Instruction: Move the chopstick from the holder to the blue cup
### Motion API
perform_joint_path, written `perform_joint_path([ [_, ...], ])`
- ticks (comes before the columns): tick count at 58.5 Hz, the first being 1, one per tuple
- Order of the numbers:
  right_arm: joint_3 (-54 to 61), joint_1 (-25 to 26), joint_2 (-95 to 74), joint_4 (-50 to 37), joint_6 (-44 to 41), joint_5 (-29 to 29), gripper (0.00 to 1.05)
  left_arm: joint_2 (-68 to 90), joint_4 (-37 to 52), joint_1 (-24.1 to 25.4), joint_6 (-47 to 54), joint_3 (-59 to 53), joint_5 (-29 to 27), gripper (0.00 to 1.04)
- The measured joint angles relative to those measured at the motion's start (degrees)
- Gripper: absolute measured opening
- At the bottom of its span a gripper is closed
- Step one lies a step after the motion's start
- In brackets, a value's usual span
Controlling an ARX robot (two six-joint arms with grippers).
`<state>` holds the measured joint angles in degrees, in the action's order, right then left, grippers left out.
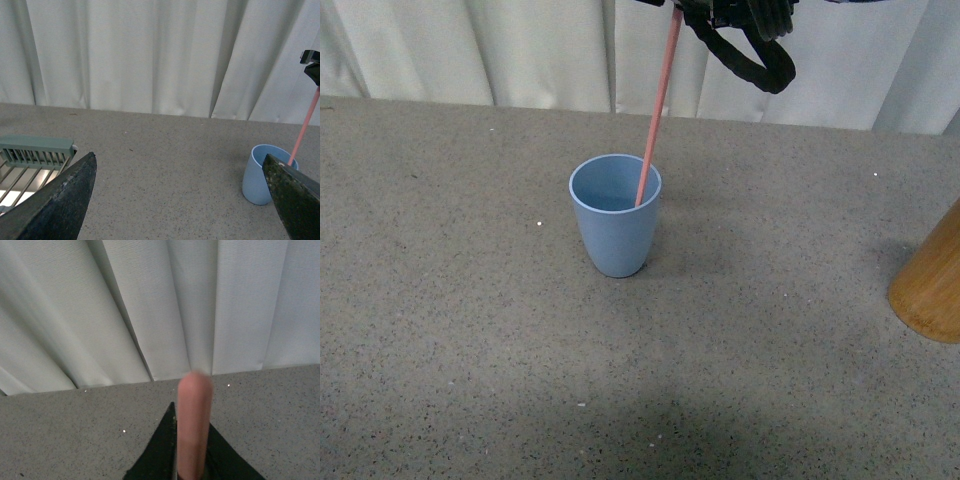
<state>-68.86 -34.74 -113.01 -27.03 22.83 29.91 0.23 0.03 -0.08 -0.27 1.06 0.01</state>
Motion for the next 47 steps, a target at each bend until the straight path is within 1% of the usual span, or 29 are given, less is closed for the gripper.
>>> perform_joint_path([
  [12, 0.0, -0.2, 0.0, 0.0, 0.1, -0.5, 0.48, 0.0, 0.0, 0.0, 0.0, 0.0, 0.0, 0.98],
  [20, 0.2, -0.2, 0.1, 0.8, 0.1, 0.1, 0.69, 0.0, 0.0, 0.0, 0.0, 0.0, 0.0, 0.98],
  [26, 3.2, 0.2, 1.8, 0.2, 0.0, 0.8, 0.85, 0.0, 0.0, 0.0, 0.0, 0.0, 0.0, 0.98],
  [30, 6.7, 0.8, 4.0, -2.2, -0.2, 0.2, 0.96, 0.0, 0.0, 0.0, 0.0, 0.0, 0.0, 0.98],
  [32, 9.4, 1.3, 5.2, -6.3, -2.4, 0.8, 0.94, 0.0, 0.0, 0.0, 0.0, 0.0, 0.0, 0.98],
  [34, 14.4, 2.2, 7.3, -14.7, -6.7, 0.5, 0.88, 0.0, 0.0, 0.0, 0.0, 0.0, 0.0, 0.98],
  [35, 18.9, 3.3, 9.6, -20.6, -10.2, -1.0, 0.83, 0.0, 0.0, 0.0, 0.0, 0.0, 0.0, 0.98],
  [38, 29.1, 6.8, 15.9, -29.9, -15.8, -4.8, 0.72, 0.0, 0.0, 0.0, 0.0, 0.0, 0.0, 0.98],
  [41, 36.0, 10.0, 20.9, -34.8, -17.8, -7.3, 0.65, 0.0, 0.0, 0.0, 0.0, 0.0, -0.1, 0.98],
  [42, 39.4, 11.9, 23.5, -36.8, -18.8, -9.4, 0.61, 0.0, 0.0, 0.0, 0.0, 0.0, -0.1, 0.98],
  [43, 41.1, 12.9, 24.8, -37.4, -19.1, -10.3, 0.59, 0.0, 0.0, 0.0, 0.0, 0.0, -0.1, 0.98],
  [45, 47.7, 17.2, 30.8, -37.1, -20.1, -14.4, 0.52, 0.0, 0.0, 0.0, 0.0, 0.0, -0.1, 0.98],
  [46, 49.4, 18.4, 32.5, -36.5, -20.4, -15.5, 0.5, 0.0, 0.0, 0.0, 0.0, 0.0, -0.1, 0.98],
  [47, 54.3, 22.3, 37.8, -33.5, -20.9, -19.4, 0.45, 0.0, 0.0, 0.0, 0.0, 0.0, -0.1, 0.98],
])
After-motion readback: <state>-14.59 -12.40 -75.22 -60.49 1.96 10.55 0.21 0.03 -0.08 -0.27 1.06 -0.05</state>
